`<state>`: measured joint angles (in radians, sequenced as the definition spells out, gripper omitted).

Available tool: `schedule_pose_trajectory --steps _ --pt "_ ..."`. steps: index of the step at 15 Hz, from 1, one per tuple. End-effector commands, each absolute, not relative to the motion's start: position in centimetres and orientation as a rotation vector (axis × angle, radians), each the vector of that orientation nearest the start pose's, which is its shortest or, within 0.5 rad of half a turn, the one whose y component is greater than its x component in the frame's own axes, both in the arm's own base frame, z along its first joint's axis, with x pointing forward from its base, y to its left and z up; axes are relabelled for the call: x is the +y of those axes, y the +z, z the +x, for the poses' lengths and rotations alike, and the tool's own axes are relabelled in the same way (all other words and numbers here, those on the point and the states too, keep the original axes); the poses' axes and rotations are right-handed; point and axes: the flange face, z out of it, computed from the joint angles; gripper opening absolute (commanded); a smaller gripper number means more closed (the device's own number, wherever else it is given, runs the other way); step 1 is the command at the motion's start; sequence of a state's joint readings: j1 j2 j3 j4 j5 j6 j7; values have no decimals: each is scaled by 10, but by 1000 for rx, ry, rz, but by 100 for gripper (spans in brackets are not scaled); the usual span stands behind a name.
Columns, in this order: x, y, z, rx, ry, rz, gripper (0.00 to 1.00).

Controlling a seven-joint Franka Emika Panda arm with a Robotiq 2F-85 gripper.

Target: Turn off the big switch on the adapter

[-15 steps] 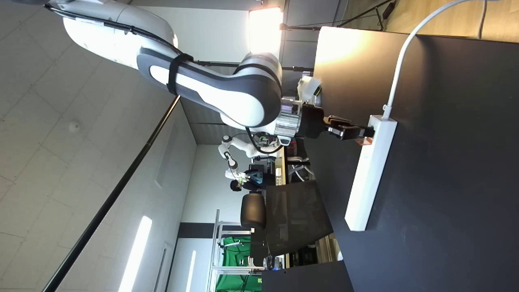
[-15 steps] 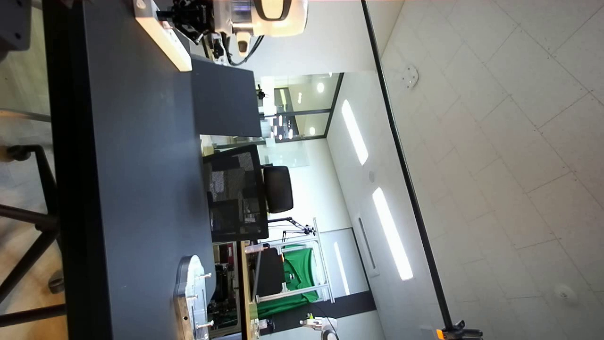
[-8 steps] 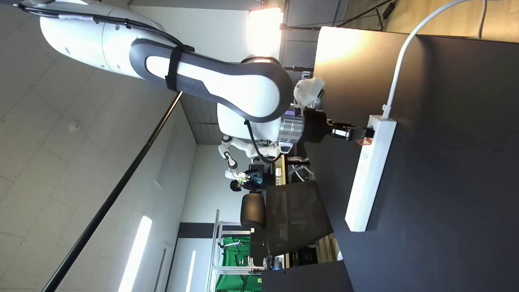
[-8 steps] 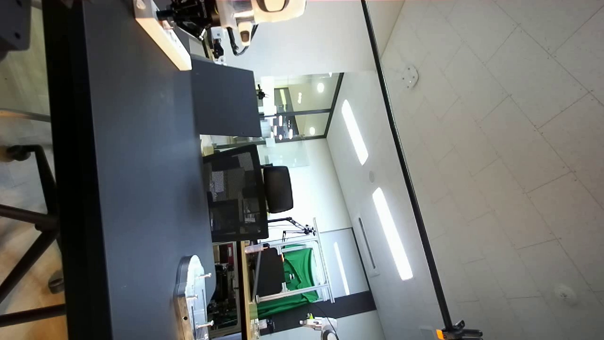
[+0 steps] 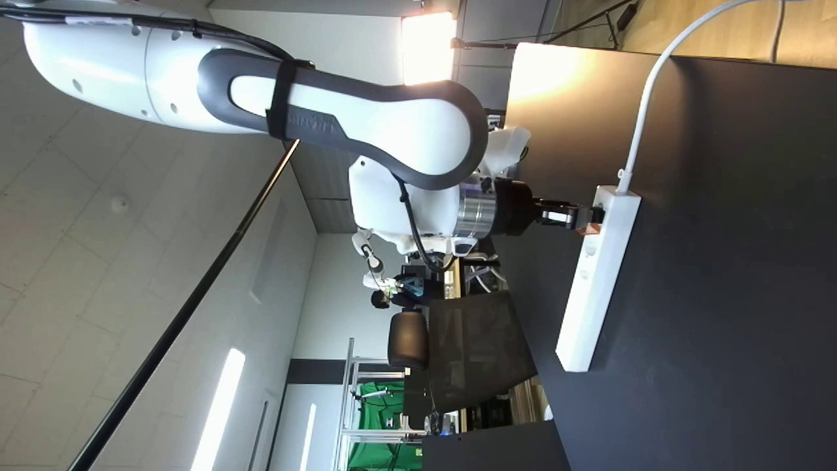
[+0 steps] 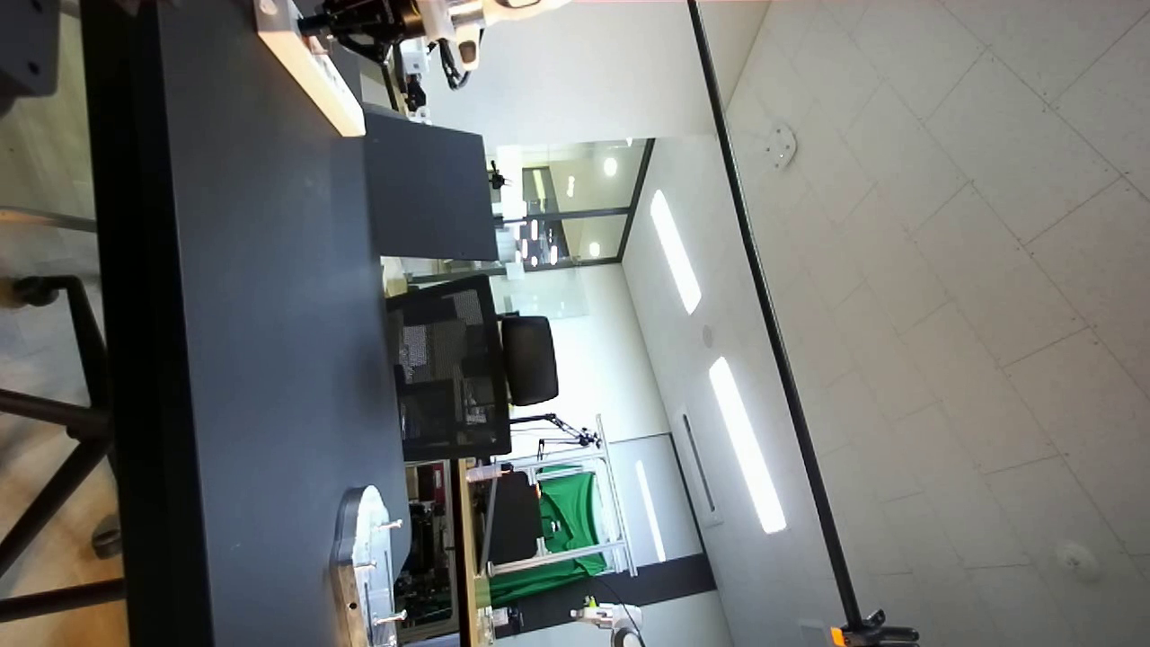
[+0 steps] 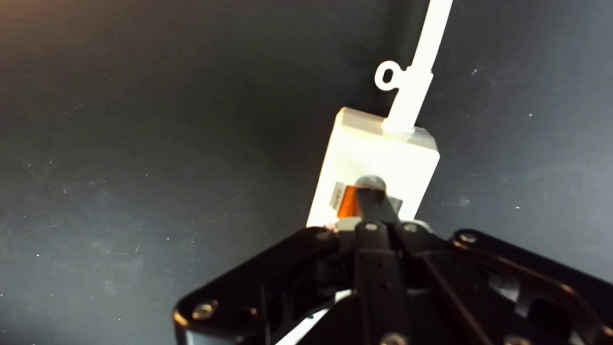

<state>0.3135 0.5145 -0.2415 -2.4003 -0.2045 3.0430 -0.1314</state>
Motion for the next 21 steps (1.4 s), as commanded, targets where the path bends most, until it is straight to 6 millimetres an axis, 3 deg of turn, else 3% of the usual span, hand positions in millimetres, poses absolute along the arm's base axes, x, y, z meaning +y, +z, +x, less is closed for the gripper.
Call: schedule_pose_trajectory --steps 1,6,7,8,12,18,21 --pt "42 148 499 -616 -206 -3221 0" --pt "32 211 507 -555 -130 -3225 0" --pt "29 223 506 -542 -79 -3226 24" --pt "26 232 506 -546 -39 -3224 26" --pt "13 255 499 -509 108 -3199 53" --pt "-2 263 495 -462 233 -3157 93" --pt "-7 264 495 -442 259 -3154 100"
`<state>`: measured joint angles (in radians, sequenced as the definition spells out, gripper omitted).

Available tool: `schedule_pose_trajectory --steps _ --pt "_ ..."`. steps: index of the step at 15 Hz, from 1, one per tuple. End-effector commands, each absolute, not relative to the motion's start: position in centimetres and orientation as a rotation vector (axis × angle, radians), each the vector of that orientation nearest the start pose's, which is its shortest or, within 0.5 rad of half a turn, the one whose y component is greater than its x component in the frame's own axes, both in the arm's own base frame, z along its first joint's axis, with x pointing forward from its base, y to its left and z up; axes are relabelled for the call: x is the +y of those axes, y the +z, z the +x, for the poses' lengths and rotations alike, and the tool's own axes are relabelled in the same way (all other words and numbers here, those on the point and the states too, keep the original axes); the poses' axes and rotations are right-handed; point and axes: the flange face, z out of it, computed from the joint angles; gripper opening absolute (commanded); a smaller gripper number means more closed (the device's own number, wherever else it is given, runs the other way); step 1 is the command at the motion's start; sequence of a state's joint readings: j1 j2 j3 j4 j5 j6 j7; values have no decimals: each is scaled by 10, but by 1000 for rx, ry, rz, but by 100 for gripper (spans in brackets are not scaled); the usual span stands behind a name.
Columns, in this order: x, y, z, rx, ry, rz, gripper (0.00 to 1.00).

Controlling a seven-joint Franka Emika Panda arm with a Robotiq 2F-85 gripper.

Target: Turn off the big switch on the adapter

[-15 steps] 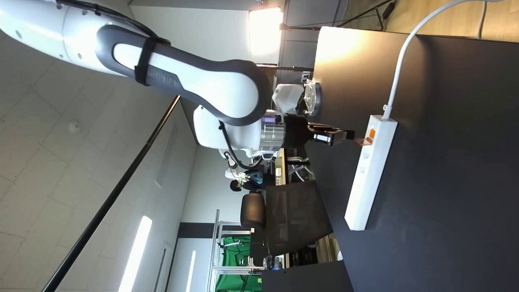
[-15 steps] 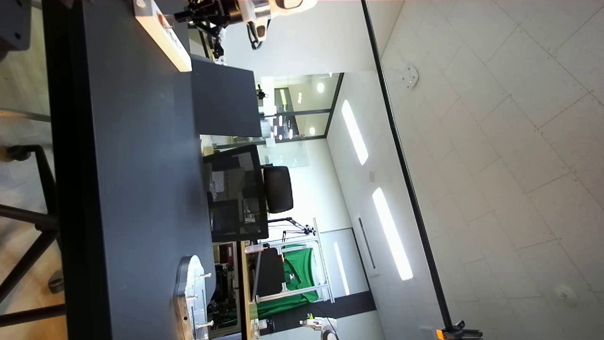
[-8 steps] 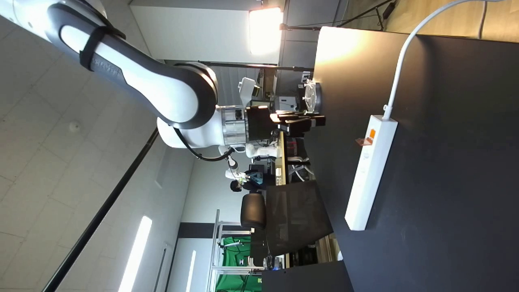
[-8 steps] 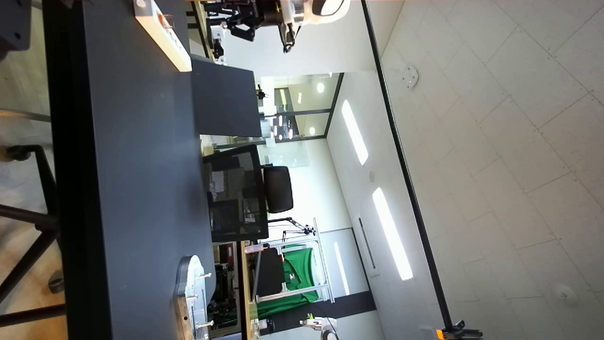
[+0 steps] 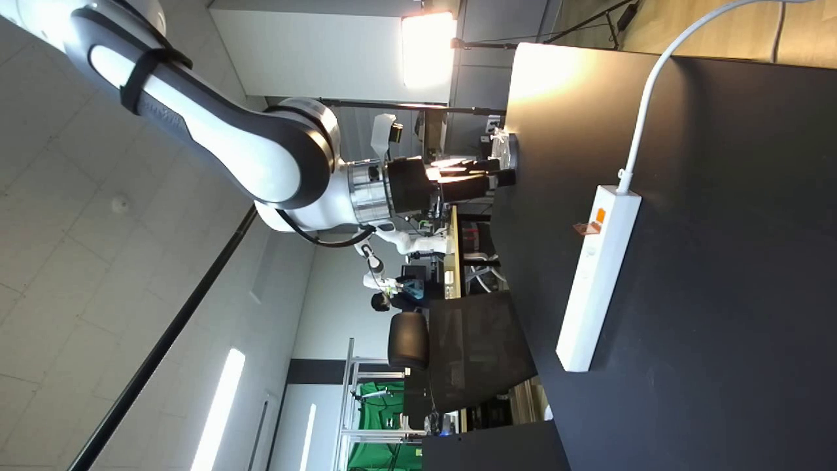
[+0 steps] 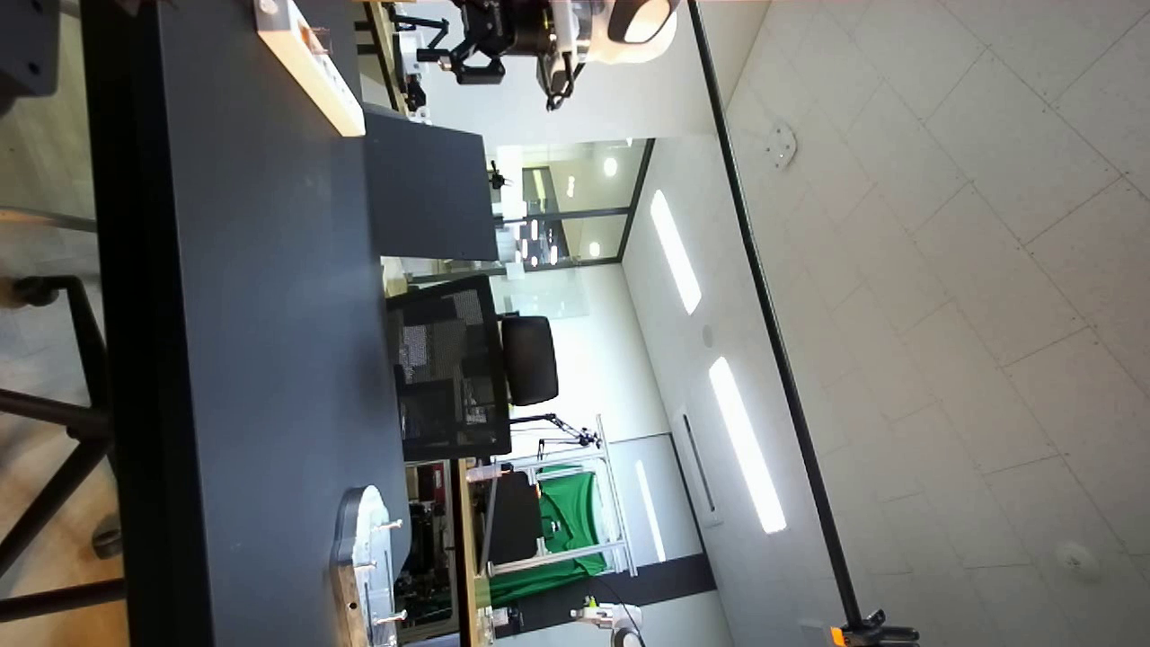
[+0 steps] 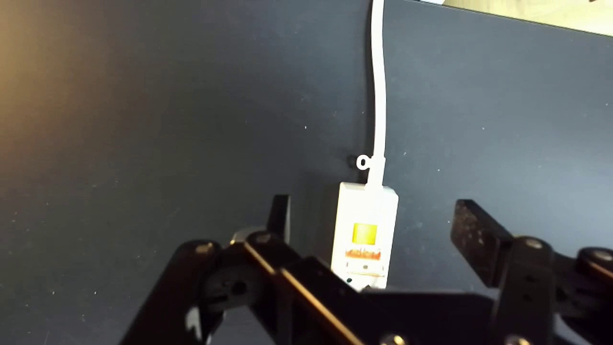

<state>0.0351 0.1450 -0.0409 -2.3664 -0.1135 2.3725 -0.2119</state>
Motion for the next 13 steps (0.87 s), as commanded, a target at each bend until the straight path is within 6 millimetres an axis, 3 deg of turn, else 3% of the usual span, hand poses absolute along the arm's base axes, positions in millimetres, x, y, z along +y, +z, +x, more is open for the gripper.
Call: schedule_pose_trajectory --steps 1,8,10,13 --pt "-9 263 495 -439 267 -3154 100" --pt "-9 271 496 -426 314 -3136 100" --pt "-8 260 494 -437 315 -3142 100" --pt "-8 261 495 -438 331 -3138 100"
